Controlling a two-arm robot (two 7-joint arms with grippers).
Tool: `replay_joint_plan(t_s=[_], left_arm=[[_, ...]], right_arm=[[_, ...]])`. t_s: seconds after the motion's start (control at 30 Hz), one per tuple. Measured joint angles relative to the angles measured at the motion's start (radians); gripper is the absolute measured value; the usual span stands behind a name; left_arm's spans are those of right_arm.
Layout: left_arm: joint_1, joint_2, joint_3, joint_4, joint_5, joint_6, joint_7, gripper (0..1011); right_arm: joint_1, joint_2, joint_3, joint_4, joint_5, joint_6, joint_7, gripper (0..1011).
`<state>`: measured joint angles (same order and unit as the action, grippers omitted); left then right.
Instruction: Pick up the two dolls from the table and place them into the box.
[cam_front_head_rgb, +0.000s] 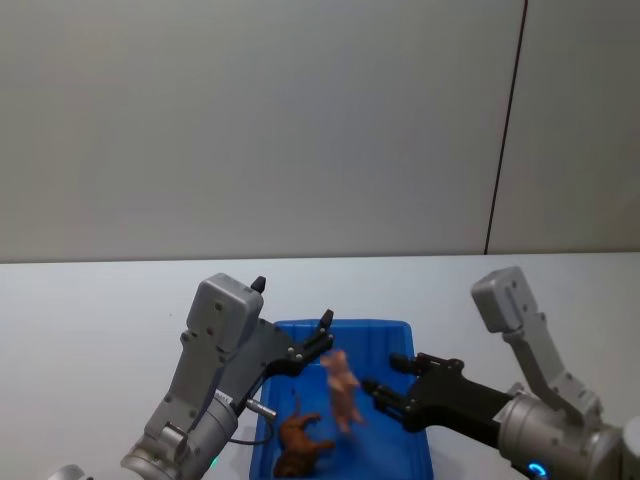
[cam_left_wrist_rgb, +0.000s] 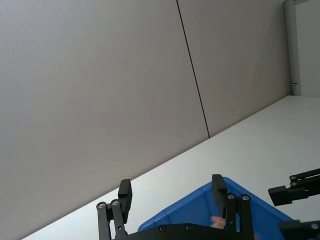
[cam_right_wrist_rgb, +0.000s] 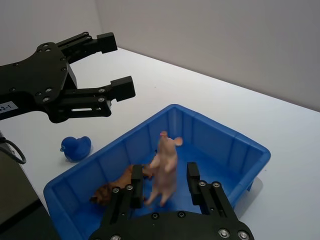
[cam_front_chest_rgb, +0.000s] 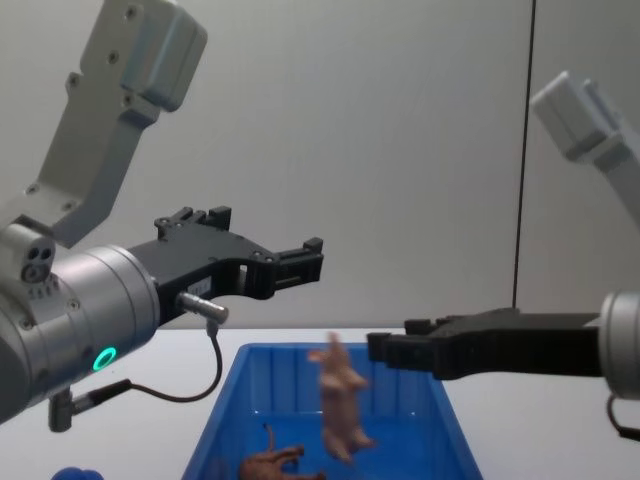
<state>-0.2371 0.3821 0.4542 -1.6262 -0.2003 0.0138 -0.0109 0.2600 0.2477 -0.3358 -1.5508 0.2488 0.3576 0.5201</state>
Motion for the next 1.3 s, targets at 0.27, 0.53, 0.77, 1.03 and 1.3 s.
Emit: replay_joint_plan(t_s=[0.27,0.53,0.77,1.03,1.3], left_arm=[[0.0,0.0,0.0,0.0,0.0,0.0,0.0,1003],[0.0,0.0,0.0,0.0,0.0,0.0,0.0,1003],[0.0,0.0,0.0,0.0,0.0,0.0,0.0,1003],[0.0,0.0,0.0,0.0,0.0,0.0,0.0,1003],[0.0,0.0,0.0,0.0,0.0,0.0,0.0,1003]], right_arm=[[0.014,-0.008,-0.006,0.022,-0.006,-0.009,0.008,716],[-0.002,0.02,0.013,0.014,0.022,-0.032,-0.007,947],[-0.036,0.058,0.039,-0.005,0.063,-0.052,-0.027,1001],[-0.079,0.107,0.072,-0.024,0.114,-0.085,-0.056,1001],[-0.108,0.137,0.093,-0.034,0.142,-0.108,-0.074,1001]])
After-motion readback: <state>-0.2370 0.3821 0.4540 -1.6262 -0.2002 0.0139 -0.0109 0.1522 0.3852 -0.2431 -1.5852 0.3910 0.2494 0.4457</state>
